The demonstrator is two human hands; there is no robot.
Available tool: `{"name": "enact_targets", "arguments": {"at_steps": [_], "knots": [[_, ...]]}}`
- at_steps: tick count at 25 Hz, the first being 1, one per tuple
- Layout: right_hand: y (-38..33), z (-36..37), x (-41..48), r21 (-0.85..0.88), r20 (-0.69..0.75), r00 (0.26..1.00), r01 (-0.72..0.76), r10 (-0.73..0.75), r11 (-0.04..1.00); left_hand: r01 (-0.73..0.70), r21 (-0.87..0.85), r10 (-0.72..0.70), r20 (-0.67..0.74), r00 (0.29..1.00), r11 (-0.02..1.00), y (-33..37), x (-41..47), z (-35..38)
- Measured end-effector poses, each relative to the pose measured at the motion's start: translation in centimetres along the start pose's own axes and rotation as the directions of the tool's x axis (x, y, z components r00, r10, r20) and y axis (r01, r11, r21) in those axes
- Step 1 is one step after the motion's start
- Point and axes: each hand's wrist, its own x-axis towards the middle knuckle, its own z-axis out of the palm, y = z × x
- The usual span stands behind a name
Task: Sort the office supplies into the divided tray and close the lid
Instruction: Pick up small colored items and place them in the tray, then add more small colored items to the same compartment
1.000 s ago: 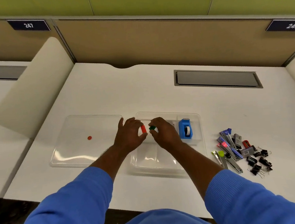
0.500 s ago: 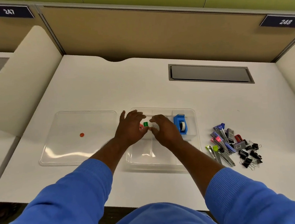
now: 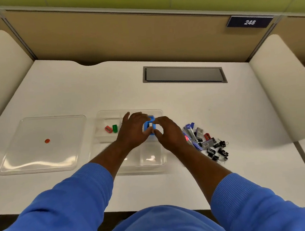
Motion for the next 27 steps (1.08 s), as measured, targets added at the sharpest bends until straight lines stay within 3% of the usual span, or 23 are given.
{"name": "enact_targets", "arguments": {"at_steps": [6, 12, 17, 22, 27], "knots": [[7.1, -5.6, -3.5, 0.013, -0.009, 0.998, -0.054, 0.055, 0.998, -0.047, -0.03, 0.047, 0.016, 0.999, 0.998, 8.4, 0.7, 4.7], [13.6, -9.8, -6.9, -0.01, -0.037, 0.989, -0.144, 0.143, 0.99, -0.039, -0.049, 0.045, 0.136, 0.99, 0.998, 14.7, 0.7, 9.3], [16.9, -11.1, -7.7, -0.107, -0.027, 0.973, -0.231, 0.229, 0.967, -0.085, -0.03, 0.088, 0.165, 0.982, 0.996, 16.3, 1.1, 12.1], [18.0, -11.2, -6.7, -0.234, -0.001, 0.975, -0.216, 0.221, 0.948, -0.115, 0.038, 0.105, 0.206, 0.973, 0.993, 16.3, 1.8, 13.3], [18.3, -10.1, -5.3, -0.409, 0.055, 0.949, -0.261, 0.31, 0.874, -0.13, 0.063, 0.113, 0.222, 0.969, 0.99, 16.6, 1.7, 14.0]]}}
